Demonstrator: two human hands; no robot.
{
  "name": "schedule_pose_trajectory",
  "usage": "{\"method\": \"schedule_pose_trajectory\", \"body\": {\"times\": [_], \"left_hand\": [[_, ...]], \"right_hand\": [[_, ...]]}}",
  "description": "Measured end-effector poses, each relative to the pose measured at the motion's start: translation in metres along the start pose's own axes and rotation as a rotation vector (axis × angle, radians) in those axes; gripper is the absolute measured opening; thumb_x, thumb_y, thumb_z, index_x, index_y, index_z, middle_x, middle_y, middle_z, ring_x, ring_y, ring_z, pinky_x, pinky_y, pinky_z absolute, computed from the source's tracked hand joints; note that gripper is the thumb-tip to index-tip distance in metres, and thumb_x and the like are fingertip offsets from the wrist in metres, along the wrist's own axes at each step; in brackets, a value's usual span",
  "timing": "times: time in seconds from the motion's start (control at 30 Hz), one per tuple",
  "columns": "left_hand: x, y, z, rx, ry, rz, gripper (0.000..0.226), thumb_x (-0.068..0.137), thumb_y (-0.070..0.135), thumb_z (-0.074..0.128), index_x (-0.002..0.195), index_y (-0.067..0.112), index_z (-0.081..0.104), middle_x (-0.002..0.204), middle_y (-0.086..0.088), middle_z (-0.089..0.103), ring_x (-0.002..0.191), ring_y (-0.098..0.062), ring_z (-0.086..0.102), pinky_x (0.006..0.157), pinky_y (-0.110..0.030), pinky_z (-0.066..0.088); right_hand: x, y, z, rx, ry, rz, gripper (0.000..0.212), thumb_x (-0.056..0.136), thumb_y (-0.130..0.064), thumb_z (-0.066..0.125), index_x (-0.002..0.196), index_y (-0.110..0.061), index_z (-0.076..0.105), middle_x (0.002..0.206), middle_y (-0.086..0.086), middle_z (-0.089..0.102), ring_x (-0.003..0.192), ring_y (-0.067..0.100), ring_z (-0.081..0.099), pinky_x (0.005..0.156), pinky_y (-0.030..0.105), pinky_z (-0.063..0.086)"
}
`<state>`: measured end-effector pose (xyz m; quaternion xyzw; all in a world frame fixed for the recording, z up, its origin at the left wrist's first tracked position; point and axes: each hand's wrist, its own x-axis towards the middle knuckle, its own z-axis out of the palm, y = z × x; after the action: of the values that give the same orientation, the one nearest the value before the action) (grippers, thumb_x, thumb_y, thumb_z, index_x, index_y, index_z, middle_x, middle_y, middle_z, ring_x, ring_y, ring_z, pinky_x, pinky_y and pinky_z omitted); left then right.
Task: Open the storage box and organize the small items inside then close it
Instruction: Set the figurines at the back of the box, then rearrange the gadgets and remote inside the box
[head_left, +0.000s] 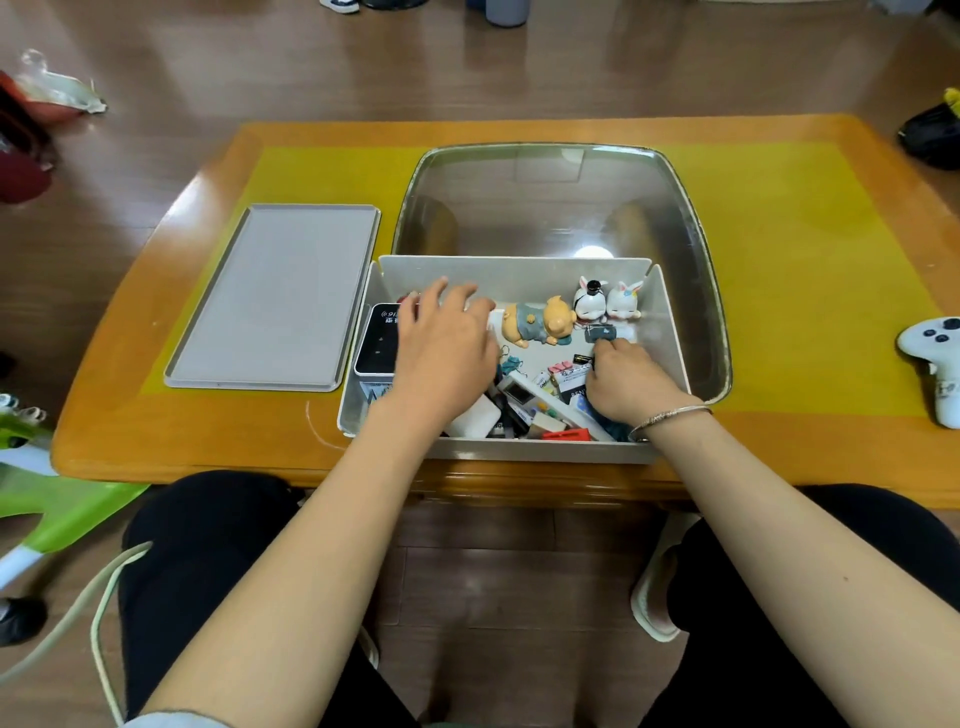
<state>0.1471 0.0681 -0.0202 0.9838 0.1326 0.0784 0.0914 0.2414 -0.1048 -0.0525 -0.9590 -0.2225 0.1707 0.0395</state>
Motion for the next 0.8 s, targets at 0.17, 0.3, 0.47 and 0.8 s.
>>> {"method": "schedule_pose_trajectory", "body": {"times": [0.17, 0.3, 0.47, 0.8], "left_hand": [[-0.016, -0.031, -0.007, -0.066, 0.084, -0.125, 0.037, 0.097, 0.027, 0.045, 0.134, 0.023, 0.048, 0.152, -0.003, 0.033, 0.143, -0.025, 0.017, 0.115, -0.046, 0.012], [-0.018, -0.046, -0.003, -0.097, 0.076, -0.239, 0.042, 0.099, 0.034, 0.042, 0.139, 0.02, 0.041, 0.154, -0.006, 0.029, 0.142, -0.027, 0.019, 0.114, -0.047, 0.016], [-0.021, -0.051, 0.007, -0.145, 0.07, -0.298, 0.048, 0.1, 0.041, 0.038, 0.142, 0.017, 0.037, 0.154, -0.008, 0.028, 0.142, -0.029, 0.02, 0.112, -0.05, 0.023], [-0.027, -0.051, 0.011, -0.148, 0.079, -0.3, 0.047, 0.101, 0.04, 0.035, 0.143, 0.018, 0.036, 0.155, -0.009, 0.025, 0.142, -0.028, 0.019, 0.109, -0.05, 0.029]], "right_hand": [[0.0, -0.001, -0.003, 0.01, 0.047, 0.004, 0.031, 0.094, -0.015, 0.039, 0.121, 0.0, 0.047, 0.125, 0.021, 0.047, 0.118, 0.036, 0.043, 0.095, 0.043, 0.04], [-0.002, -0.006, -0.005, 0.002, 0.088, 0.007, 0.034, 0.093, -0.014, 0.041, 0.124, -0.002, 0.045, 0.13, 0.02, 0.041, 0.122, 0.036, 0.039, 0.098, 0.046, 0.038], [-0.001, -0.009, -0.004, 0.025, 0.047, 0.019, 0.039, 0.095, -0.017, 0.042, 0.131, -0.003, 0.04, 0.137, 0.019, 0.035, 0.126, 0.035, 0.036, 0.101, 0.045, 0.038], [-0.005, -0.005, 0.001, 0.022, 0.04, 0.013, 0.044, 0.096, -0.021, 0.042, 0.136, -0.005, 0.035, 0.138, 0.02, 0.035, 0.125, 0.037, 0.037, 0.103, 0.044, 0.035]]}}
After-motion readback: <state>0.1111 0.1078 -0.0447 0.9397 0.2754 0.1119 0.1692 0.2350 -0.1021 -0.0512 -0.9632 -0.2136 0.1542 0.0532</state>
